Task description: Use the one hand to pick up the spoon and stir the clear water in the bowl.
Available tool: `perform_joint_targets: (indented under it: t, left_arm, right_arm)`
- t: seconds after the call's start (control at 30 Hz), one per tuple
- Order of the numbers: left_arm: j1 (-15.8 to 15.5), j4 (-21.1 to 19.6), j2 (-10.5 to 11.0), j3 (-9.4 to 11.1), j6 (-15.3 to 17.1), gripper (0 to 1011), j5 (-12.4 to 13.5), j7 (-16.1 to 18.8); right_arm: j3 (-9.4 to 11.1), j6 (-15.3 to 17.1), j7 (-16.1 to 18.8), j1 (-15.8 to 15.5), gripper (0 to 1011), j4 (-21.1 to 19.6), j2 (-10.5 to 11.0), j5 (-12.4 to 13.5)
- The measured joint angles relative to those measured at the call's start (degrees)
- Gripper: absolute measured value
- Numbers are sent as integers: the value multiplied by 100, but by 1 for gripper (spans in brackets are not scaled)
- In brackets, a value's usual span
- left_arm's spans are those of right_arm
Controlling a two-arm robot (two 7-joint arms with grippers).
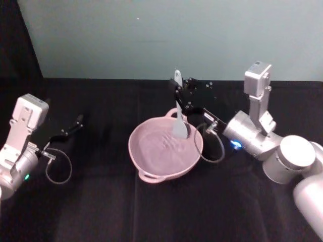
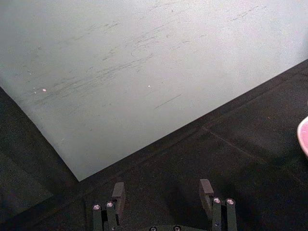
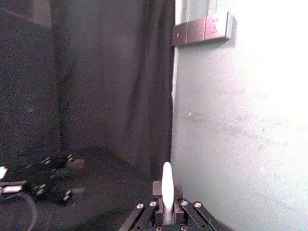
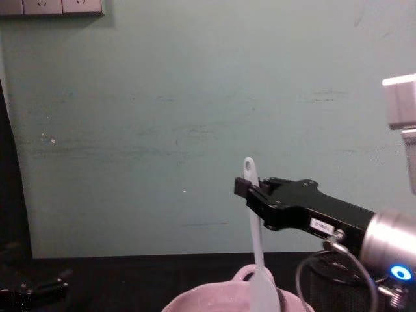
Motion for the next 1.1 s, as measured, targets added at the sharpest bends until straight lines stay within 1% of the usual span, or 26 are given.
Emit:
perform_joint_targets:
  t: [0.07, 0.1, 0.13, 0.17, 0.27, 0.3, 0.33, 0.37, 0.4, 0.5, 0.53, 0.57, 0.6, 0.67, 0.7, 0.73, 0.77, 0.8, 0.83, 0.87, 0.9, 0.93, 1.0, 1.07, 1.1]
  left_arm:
    - [0, 0, 0, 0, 0, 1011, 0, 0]
    - [0, 0, 0, 0, 0, 1011, 0, 0]
    - [0, 0, 0, 0, 0, 1011, 0, 0]
    - [0, 0, 0, 0, 0, 1011, 0, 0]
    - [0, 0, 0, 0, 0, 1011, 0, 0]
    - [0, 0, 0, 0, 0, 1011, 0, 0]
    - [0, 0, 0, 0, 0, 1011, 0, 0]
    - [0, 0, 0, 0, 0, 1011, 0, 0]
    - [0, 0, 0, 0, 0, 1011, 0, 0]
    - [0, 0, 0, 0, 0, 1011, 0, 0]
    - [0, 0, 0, 0, 0, 1011, 0, 0]
    - [0, 0, 0, 0, 0, 1011, 0, 0]
    - [0, 0, 0, 0, 0, 1011, 0, 0]
    - [0, 0, 0, 0, 0, 1011, 0, 0]
    - [0, 0, 0, 0, 0, 1011, 0, 0]
    - [0, 0, 0, 0, 0, 1011, 0, 0]
    - [0, 0, 0, 0, 0, 1011, 0, 0]
    - [0, 0, 0, 0, 0, 1011, 0, 0]
    - [0, 0, 0, 0, 0, 1011, 0, 1]
    - [0, 0, 0, 0, 0, 1011, 0, 0]
    - [0, 0, 0, 0, 0, 1011, 0, 0]
    - [0, 0, 0, 0, 0, 1011, 0, 0]
    - [0, 0, 0, 0, 0, 1011, 0, 0]
    - [0, 0, 0, 0, 0, 1011, 0, 0]
    - [0, 0, 0, 0, 0, 1011, 0, 0]
  right_arm:
    - [25, 136, 61, -93, 118, -162, 86, 41]
    - [48, 299, 139, -200, 118, -359, 182, 110]
    - [55, 392, 181, -248, 118, -446, 222, 159]
    - [61, 571, 268, -334, 118, -614, 296, 256]
    - [34, 902, 415, -457, 118, -868, 411, 430]
    - [-17, 1093, 544, -500, 118, -986, 463, 552]
    - [-47, 1169, 604, -515, 118, -1029, 482, 610]
    - [-105, 1333, 719, -527, 118, -1096, 492, 727]
    - [-137, 1401, 767, -528, 118, -1114, 490, 779]
    - [-229, 1511, 870, -509, 118, -1114, 438, 894]
    - [-294, 1522, 896, -470, 118, -1056, 368, 928]
    - [-315, 1522, 898, -454, 118, -1023, 339, 935]
    - [-367, 1498, 888, -396, 118, -916, 247, 938]
    - [-404, 1410, 865, -334, 118, -793, 144, 932]
    - [-420, 1339, 835, -302, 118, -724, 93, 923]
    - [-443, 1180, 755, -241, 118, -590, -4, 881]
    - [-450, 1103, 719, -213, 118, -526, -45, 853]
    - [-459, 919, 623, -143, 118, -378, -136, 780]
    - [-459, 919, 623, -143, 118, -378, -136, 780]
    - [-452, 747, 511, -65, 118, -204, -231, 699]
    - [-444, 656, 456, -26, 118, -116, -279, 653]
    - [-418, 487, 345, 48, 118, 39, -356, 556]
    - [-389, 339, 251, 109, 118, 185, -417, 466]
    - [-337, 95, 81, 210, 118, 418, -503, 294]
    - [-319, 30, 28, 238, 118, 474, -519, 242]
